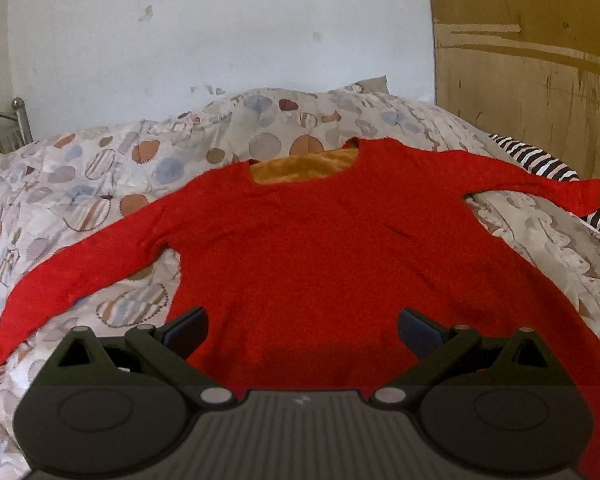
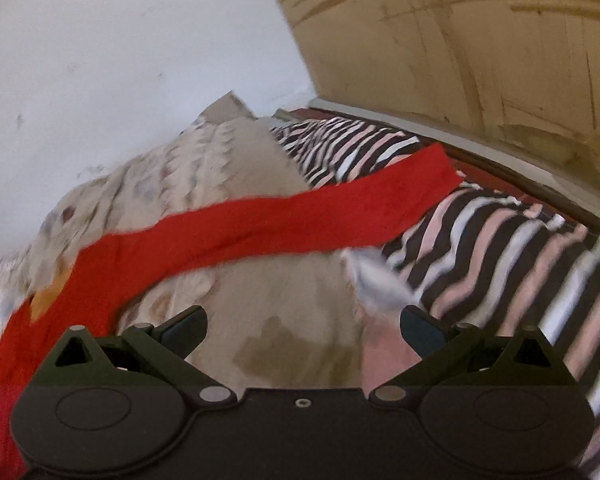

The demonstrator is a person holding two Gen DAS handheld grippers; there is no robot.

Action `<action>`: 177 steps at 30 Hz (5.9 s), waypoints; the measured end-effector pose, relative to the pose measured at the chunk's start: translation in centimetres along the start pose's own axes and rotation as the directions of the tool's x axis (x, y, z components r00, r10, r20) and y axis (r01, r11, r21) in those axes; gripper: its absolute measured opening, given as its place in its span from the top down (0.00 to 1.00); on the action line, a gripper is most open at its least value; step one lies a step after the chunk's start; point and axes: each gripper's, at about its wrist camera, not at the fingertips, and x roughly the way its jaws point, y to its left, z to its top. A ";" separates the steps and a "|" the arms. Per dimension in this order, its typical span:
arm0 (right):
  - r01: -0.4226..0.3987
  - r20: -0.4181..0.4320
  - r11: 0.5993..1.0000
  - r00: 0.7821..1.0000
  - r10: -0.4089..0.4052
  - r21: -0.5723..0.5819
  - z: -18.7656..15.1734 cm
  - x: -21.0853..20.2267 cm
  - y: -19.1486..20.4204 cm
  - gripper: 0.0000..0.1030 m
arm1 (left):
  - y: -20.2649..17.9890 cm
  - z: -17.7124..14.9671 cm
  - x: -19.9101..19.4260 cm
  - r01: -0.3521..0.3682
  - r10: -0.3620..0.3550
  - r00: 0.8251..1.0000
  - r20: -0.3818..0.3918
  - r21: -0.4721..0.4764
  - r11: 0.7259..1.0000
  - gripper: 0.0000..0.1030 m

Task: Fold small clothes
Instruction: 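Reach the right gripper to the sweater sleeve end and grasp it, then fold the held sleeve across the sweater body with the right gripper, release, then reach the left gripper to the other sleeve end and grasp it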

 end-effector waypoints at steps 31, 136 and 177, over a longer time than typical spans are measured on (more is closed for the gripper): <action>0.291 0.140 0.885 0.922 -0.361 0.364 6.8 10.4 -7.6 0.94 | 9.7 0.3 0.0 -0.229 0.217 0.972 -0.088 -0.160 0.960 0.00; -0.143 -0.056 0.804 0.989 0.136 -0.578 -8.7 0.0 17.7 0.01 | 32.0 -6.3 1.1 -0.266 0.267 0.958 -0.100 -0.655 0.707 0.00; -0.291 -0.139 0.795 0.957 0.256 -0.532 -16.9 -6.2 20.2 0.00 | 33.2 1.9 -3.1 0.020 0.333 0.783 0.526 -0.556 0.831 0.96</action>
